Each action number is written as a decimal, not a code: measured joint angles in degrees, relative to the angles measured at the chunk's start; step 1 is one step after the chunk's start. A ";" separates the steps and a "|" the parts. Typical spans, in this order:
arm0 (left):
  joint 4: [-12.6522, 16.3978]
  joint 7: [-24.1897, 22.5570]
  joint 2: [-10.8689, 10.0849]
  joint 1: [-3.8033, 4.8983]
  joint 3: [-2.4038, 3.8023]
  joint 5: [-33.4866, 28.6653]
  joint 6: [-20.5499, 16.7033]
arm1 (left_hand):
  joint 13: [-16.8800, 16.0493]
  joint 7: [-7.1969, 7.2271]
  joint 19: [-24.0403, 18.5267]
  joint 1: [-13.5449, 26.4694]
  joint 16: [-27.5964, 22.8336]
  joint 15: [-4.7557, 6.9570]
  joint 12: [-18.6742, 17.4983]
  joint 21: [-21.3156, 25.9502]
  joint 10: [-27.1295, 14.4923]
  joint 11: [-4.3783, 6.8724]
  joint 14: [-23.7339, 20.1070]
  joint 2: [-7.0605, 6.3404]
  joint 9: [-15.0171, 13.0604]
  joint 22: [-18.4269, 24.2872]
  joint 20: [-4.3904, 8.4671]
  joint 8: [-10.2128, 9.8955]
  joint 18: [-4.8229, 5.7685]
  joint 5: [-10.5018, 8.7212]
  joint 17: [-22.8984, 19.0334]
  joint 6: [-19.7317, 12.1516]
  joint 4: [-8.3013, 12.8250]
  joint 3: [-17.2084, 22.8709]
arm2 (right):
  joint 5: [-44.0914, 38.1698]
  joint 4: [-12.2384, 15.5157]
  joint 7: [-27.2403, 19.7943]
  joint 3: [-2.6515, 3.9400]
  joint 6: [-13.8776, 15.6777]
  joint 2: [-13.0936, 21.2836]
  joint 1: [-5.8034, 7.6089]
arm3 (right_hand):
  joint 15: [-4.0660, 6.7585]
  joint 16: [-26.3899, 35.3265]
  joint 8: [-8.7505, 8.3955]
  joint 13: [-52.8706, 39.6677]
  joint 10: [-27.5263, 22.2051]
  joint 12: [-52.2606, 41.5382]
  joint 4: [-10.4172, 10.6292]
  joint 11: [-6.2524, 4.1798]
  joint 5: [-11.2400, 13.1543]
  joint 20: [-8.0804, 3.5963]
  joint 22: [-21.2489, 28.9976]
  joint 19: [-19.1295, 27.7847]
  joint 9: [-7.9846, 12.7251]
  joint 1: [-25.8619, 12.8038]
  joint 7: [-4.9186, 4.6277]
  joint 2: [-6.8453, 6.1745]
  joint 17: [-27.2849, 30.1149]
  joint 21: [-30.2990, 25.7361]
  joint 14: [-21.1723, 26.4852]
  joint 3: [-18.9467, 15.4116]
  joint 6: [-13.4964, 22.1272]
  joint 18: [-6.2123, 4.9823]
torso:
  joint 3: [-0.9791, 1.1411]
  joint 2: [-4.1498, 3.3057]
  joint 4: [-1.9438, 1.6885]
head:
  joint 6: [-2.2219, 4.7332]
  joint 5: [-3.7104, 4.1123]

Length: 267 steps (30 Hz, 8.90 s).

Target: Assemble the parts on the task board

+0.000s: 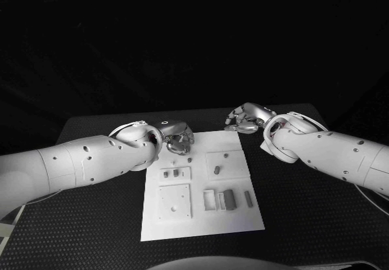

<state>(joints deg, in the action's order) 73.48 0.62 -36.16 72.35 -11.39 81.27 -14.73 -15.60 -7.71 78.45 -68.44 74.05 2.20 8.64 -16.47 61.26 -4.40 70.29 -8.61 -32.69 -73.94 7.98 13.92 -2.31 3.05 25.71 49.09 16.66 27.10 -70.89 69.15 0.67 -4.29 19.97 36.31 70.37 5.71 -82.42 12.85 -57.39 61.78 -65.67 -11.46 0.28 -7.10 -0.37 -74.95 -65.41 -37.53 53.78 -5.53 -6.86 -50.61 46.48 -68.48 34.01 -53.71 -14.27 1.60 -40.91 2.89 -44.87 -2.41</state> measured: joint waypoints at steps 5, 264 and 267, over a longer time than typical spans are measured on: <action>-0.19 -0.28 0.43 -0.28 -0.16 4.35 0.00 | 0.44 0.14 0.72 0.00 0.46 0.06 -0.45 -0.45 0.04 -0.04 0.78 0.00 0.26 -0.76 0.10 0.00 -0.39 0.00 0.19 0.15 -0.09 -0.41 | 0.11 0.00 -0.01 0.00 -0.05 -0.03 0.00 | 0.00 0.00 0.00 0.00 0.00 0.00 0.00 0.00 0.00 0.00 0.00 0.00 -0.05 0.00 0.00 0.00 0.00 0.00 0.00 0.00 0.00 0.00 | 0.00 0.00 -0.02 | -0.12 0.07; -1.12 -0.65 -5.36 -4.55 2.66 7.88 2.41 | -0.59 1.05 2.22 -2.56 0.89 1.04 -2.45 -1.56 10.23 2.25 2.63 4.96 3.92 -1.00 0.61 3.79 -0.71 -0.46 0.22 9.58 -0.40 7.33 | 0.42 0.03 -0.10 0.00 -0.78 0.28 -0.16 | 0.01 0.00 -0.20 0.00 0.06 0.00 0.00 -0.06 0.00 0.01 0.04 0.00 -0.23 -0.22 -0.02 0.22 -0.08 0.00 -0.02 0.00 -0.20 0.00 | 0.03 0.03 -0.04 | -1.74 0.18; -0.91 -0.64 -5.46 -4.55 2.65 7.89 2.81 | -0.62 1.01 2.22 -2.53 0.89 1.04 -2.46 -1.56 10.22 2.24 2.63 4.98 3.93 -1.00 0.60 3.90 -0.71 -0.46 0.22 9.62 -0.41 7.34 | 0.42 0.03 -0.10 0.00 -0.78 0.17 -0.17 | 0.00 0.00 -0.20 0.00 -0.13 0.00 0.00 0.13 0.00 0.01 0.05 0.00 -0.23 -0.22 -0.02 0.22 -0.08 0.00 -0.01 0.00 -0.20 0.00 | 0.03 0.04 -0.05 | -1.79 0.23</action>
<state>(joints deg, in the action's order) 72.57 -0.03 -41.62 67.79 -8.73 89.16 -11.92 -16.22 -6.70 80.67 -70.98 74.94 3.24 6.18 -18.03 71.48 -2.15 72.92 -3.63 -28.77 -74.94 8.59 17.82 -3.02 2.59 25.93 58.71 16.25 34.44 -70.47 69.18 0.58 -4.29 19.18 36.48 70.20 5.71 -82.42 12.65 -57.39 61.65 -65.67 -11.46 0.41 -7.10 -0.36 -74.90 -65.41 -37.76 53.56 -5.55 -6.64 -50.69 46.48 -68.49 34.01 -53.91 -14.27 1.64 -40.86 2.83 -46.65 -2.18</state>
